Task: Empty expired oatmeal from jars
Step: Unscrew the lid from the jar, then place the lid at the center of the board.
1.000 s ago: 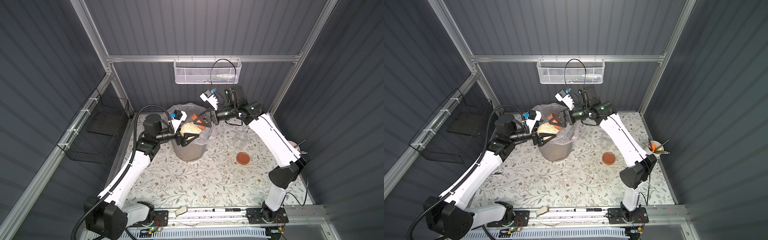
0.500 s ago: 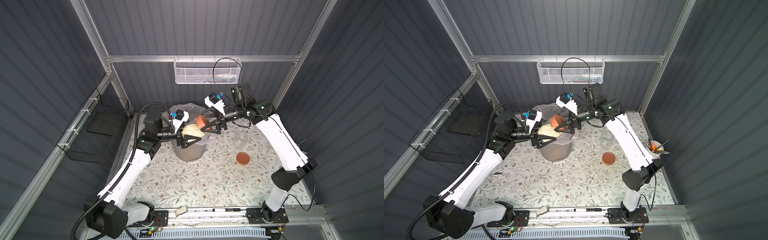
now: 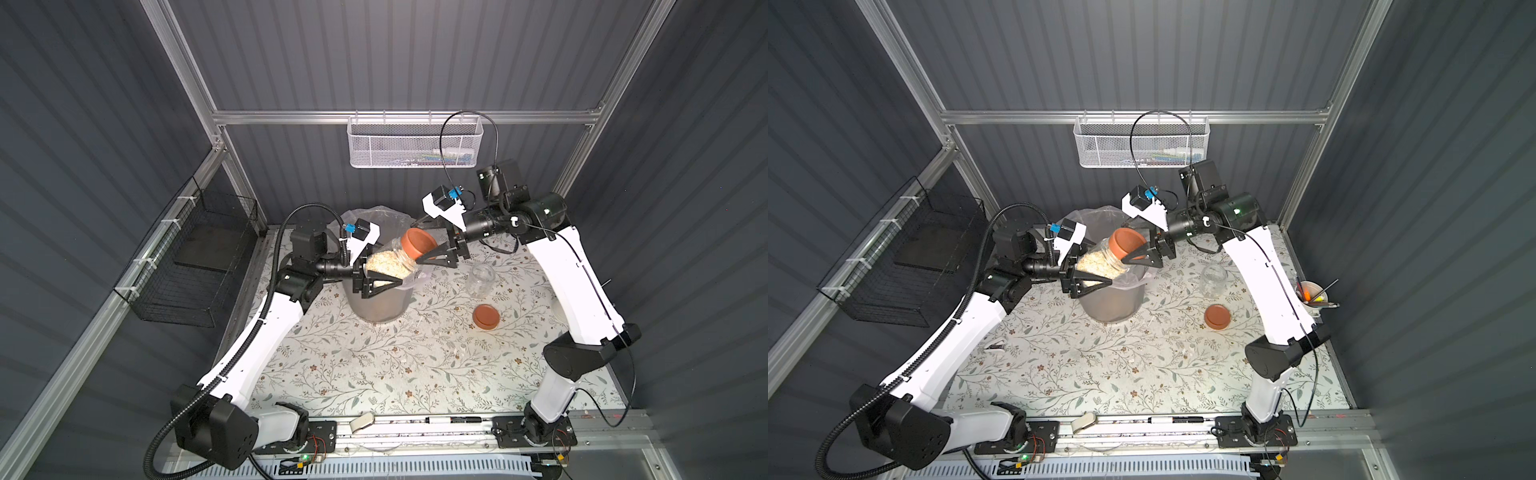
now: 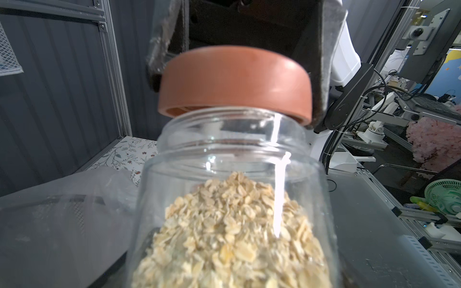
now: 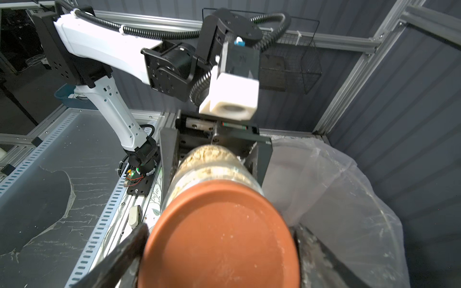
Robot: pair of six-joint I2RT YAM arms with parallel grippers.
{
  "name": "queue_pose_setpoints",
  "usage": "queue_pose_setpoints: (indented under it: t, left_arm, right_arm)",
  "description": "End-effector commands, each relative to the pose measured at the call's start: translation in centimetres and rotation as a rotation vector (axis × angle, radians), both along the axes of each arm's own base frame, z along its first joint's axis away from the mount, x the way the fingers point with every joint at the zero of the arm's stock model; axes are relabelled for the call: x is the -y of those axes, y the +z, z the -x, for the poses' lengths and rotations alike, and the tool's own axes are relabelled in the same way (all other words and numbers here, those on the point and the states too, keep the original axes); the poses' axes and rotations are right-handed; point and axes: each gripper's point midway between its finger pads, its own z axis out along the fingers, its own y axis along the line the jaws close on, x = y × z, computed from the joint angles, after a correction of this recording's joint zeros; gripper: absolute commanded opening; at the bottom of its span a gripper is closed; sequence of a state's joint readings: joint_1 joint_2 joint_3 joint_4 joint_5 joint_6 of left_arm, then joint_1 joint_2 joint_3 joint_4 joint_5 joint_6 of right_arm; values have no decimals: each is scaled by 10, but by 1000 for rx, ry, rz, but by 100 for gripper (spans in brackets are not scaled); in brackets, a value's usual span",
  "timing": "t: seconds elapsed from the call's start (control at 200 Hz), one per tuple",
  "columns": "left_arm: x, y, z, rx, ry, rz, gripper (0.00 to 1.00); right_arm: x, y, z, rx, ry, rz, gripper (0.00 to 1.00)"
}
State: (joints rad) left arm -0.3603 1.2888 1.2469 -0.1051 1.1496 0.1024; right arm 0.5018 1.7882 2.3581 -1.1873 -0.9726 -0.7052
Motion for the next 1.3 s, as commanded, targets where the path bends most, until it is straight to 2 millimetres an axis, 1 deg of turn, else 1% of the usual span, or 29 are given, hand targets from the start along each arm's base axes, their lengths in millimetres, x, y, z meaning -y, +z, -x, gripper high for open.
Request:
queue_pose_setpoints:
  t: [0.0, 0.08, 0.155, 0.215, 0.225, 0.235, 0.295, 0.315, 0.37, 0.495, 0.51, 0.525, 0.6, 0.625, 0.665, 0.695, 0.73, 0.785, 0.801, 0.806, 0.826, 0.921, 1.001, 1.031, 1.071, 1.086, 1.131, 1.206, 1.296]
  left_arm:
    - [-8, 40, 14, 163, -17, 52, 0]
    - [-8, 40, 14, 167, -16, 52, 0]
    - [-8, 39, 12, 171, -5, 49, 0]
    - [-9, 39, 11, 180, 7, 49, 0]
    - [-9, 39, 10, 180, 10, 49, 0]
    - [-9, 39, 10, 183, 12, 50, 0]
    - [-10, 41, 8, 193, 33, 49, 0]
    - [-10, 40, 6, 195, 46, 47, 0]
    - [-11, 42, 5, 210, 63, 50, 0]
    - [-13, 44, -3, 227, 108, 56, 0]
    - [-13, 45, -4, 228, 117, 57, 0]
    - [-13, 45, -6, 230, 127, 57, 0]
    - [-16, 47, -14, 238, 173, 54, 0]
    - [-18, 47, -18, 239, 196, 51, 0]
    - [-20, 46, -24, 242, 227, 39, 0]
    - [-22, 45, -29, 237, 251, 20, 0]
    - [-26, 43, -37, 227, 289, -9, 0]
    - [-29, 35, -48, 216, 334, -80, 0]
    - [-31, 28, -53, 204, 354, -106, 0]
    - [-31, 34, -54, 216, 362, -106, 0]
    - [-33, 37, -58, 225, 384, -124, 0]
    - [-41, 21, -78, 212, 451, -252, 0]
    - [-48, 11, -95, 215, 500, -361, 0]
    - [-52, 6, -103, 215, 523, -407, 0]
    - [-57, -1, -112, 214, 548, -465, 0]
    - [-59, -7, -116, 208, 555, -496, 0]
    - [-66, -16, -126, 208, 582, -570, 0]
    - [-77, -41, -144, 204, 616, -721, 0]
    - [-80, -62, -151, 221, 613, -886, 0]
  right_arm:
    - [14, 11, 1, -23, -40, -24, 71]
    - [13, 21, -3, -49, -56, -88, 68]
    - [14, 26, -9, -84, -91, -144, 66]
    - [20, 33, -20, -120, -164, -208, 66]
    - [21, 37, -22, -111, -176, -224, 65]
    - [23, 34, -25, -123, -193, -226, 65]
    - [35, 31, -36, -109, -306, -237, 66]
    - [39, 26, -42, -107, -360, -225, 66]
    - [50, 14, -46, -109, -461, -182, 66]
    - [73, -35, -55, -162, -650, -80, 66]
    - [79, -46, -57, -173, -689, -56, 65]
    - [80, -51, -57, -180, -703, -45, 65]
    - [98, -92, -61, -228, -821, 35, 65]
    - [102, -101, -62, -244, -853, 43, 65]
    - [106, -124, -61, -286, -887, 69, 64]
    - [108, -141, -59, -318, -904, 90, 64]
    - [118, -159, -63, -333, -975, 113, 64]
    - [123, -191, -61, -378, -1014, 150, 64]
    - [125, -197, -62, -383, -1027, 155, 64]
    - [126, -201, -62, -389, -1034, 162, 64]
    - [129, -211, -63, -399, -1057, 175, 64]
    - [138, -255, -66, -440, -1122, 237, 63]
    - [142, -282, -67, -486, -1160, 280, 63]
    - [141, -286, -73, -482, -1177, 262, 63]
    - [141, -298, -74, -501, -1189, 271, 63]
    - [141, -302, -74, -506, -1194, 274, 63]
    - [141, -314, -75, -517, -1212, 294, 63]
    - [137, -331, -73, -527, -1215, 340, 63]
    - [133, -344, -70, -496, -1222, 403, 63]
